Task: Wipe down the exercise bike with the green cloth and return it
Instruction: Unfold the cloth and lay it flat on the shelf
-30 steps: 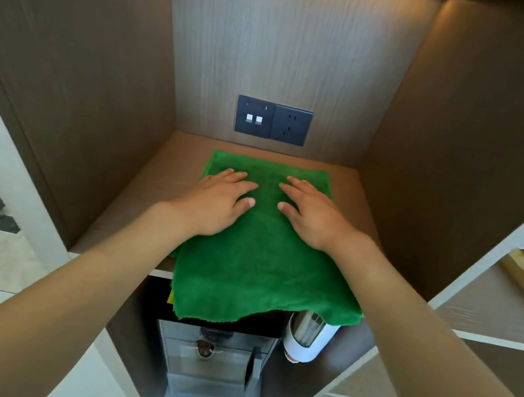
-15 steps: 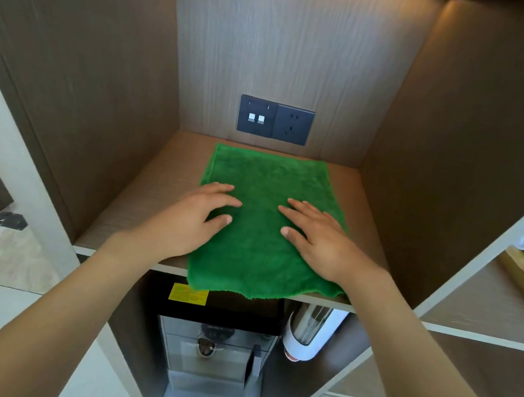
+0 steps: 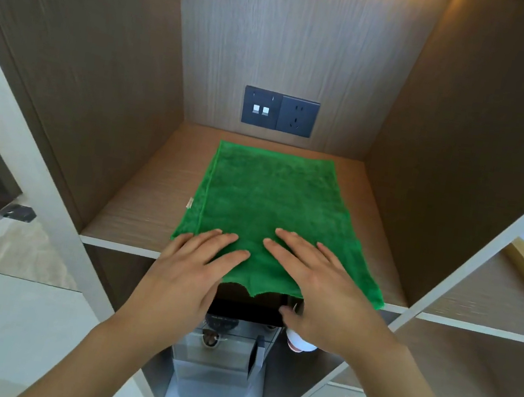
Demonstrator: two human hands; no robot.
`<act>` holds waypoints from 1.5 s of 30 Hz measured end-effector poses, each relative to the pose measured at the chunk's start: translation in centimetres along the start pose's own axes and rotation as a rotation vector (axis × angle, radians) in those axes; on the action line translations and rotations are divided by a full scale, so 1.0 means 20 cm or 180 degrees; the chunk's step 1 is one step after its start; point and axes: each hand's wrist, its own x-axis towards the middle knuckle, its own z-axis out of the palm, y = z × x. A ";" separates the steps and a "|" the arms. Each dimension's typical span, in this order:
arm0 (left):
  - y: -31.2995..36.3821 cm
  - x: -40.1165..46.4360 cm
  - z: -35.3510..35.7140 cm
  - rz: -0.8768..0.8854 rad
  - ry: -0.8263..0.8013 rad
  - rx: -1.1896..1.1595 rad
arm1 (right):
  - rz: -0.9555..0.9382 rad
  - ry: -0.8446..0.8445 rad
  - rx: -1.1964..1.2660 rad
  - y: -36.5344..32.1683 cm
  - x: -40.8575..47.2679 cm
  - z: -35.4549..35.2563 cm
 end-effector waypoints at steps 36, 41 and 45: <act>-0.11 0.12 -0.12 0.0187 0.0777 -0.0620 | 0.0519 0.1840 0.0051 0.11 -0.15 -0.13; -0.28 0.68 -0.35 -0.0225 0.0537 -0.0631 | 0.1142 0.1804 0.0029 0.18 0.28 -0.49; -0.35 0.88 -0.55 -0.0241 0.1464 -0.0529 | 0.1007 0.2572 -0.0185 0.16 0.43 -0.73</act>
